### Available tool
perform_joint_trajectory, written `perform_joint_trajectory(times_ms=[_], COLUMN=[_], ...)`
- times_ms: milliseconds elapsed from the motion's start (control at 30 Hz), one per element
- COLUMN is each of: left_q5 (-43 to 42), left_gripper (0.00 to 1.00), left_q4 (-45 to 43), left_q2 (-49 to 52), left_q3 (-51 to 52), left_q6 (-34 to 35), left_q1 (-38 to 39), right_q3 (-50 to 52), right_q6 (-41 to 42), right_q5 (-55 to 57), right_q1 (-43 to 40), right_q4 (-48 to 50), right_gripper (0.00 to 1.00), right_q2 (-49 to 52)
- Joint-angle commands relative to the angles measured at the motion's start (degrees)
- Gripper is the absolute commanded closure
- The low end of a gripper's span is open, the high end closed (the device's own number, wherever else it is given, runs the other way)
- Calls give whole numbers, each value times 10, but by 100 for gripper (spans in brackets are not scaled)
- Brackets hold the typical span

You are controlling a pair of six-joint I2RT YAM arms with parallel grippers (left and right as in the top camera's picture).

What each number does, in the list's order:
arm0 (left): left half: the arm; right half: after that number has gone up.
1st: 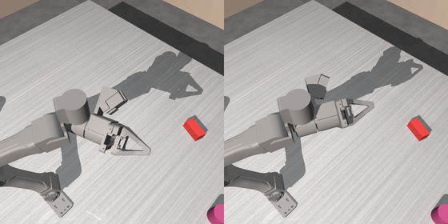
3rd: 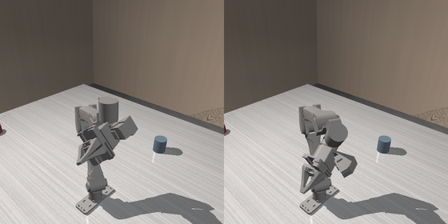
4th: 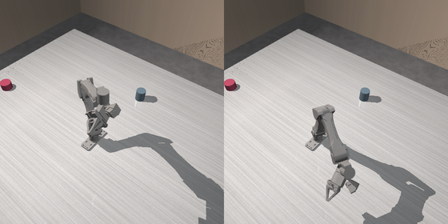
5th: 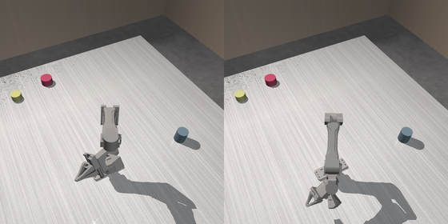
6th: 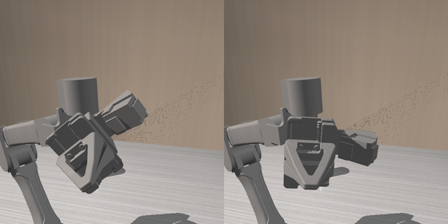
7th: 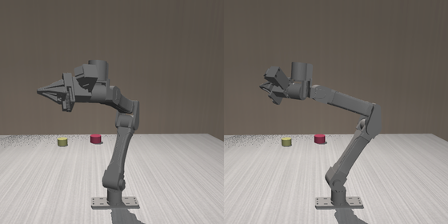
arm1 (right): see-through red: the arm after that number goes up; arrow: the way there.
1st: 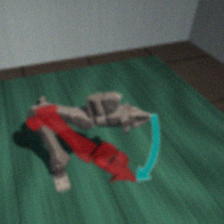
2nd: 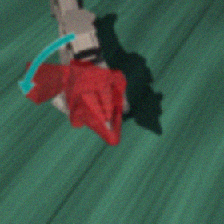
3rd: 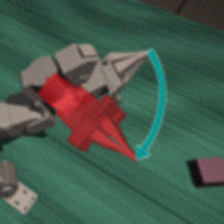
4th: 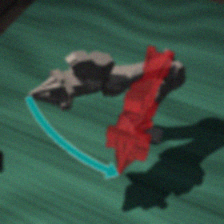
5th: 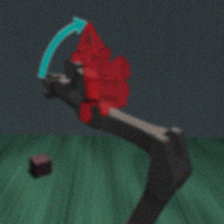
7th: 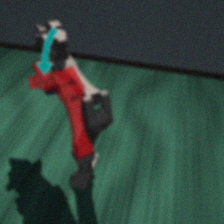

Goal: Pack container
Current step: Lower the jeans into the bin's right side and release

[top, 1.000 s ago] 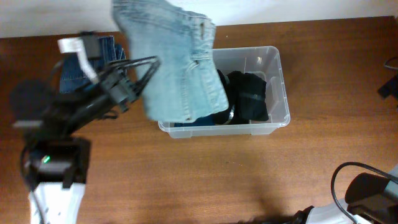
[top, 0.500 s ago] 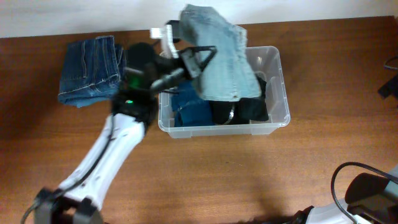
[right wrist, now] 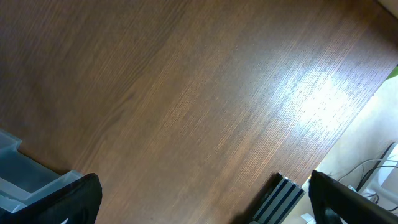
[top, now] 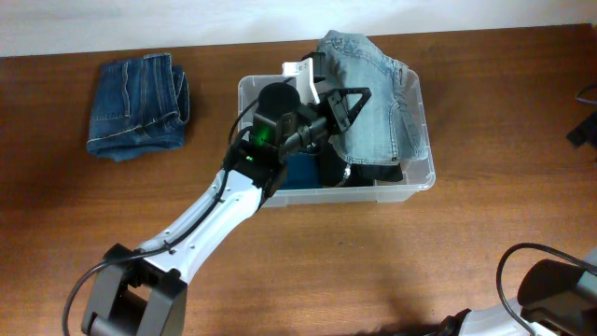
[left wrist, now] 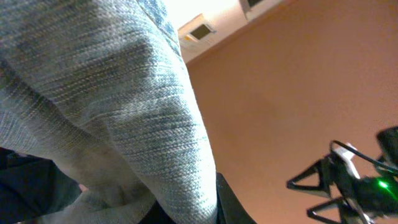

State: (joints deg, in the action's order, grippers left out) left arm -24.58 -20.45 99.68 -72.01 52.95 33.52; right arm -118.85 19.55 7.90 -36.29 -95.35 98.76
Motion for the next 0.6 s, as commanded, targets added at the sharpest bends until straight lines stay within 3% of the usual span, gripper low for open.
perform_joint_trajectory(times_ms=[0,567], left_q5=[35,34], left_gripper=[99,99], left_q4=[-11,-5], left_q2=[6,64], left_q3=[-17,-17], left_q6=[4,4], left_q1=[9,27], right_q3=[2,2], right_q6=[7,7], right_q5=[3,3], right_q1=[-1,-1], right_q4=[2,2], right_gripper=[2,2], right_q2=[2,2])
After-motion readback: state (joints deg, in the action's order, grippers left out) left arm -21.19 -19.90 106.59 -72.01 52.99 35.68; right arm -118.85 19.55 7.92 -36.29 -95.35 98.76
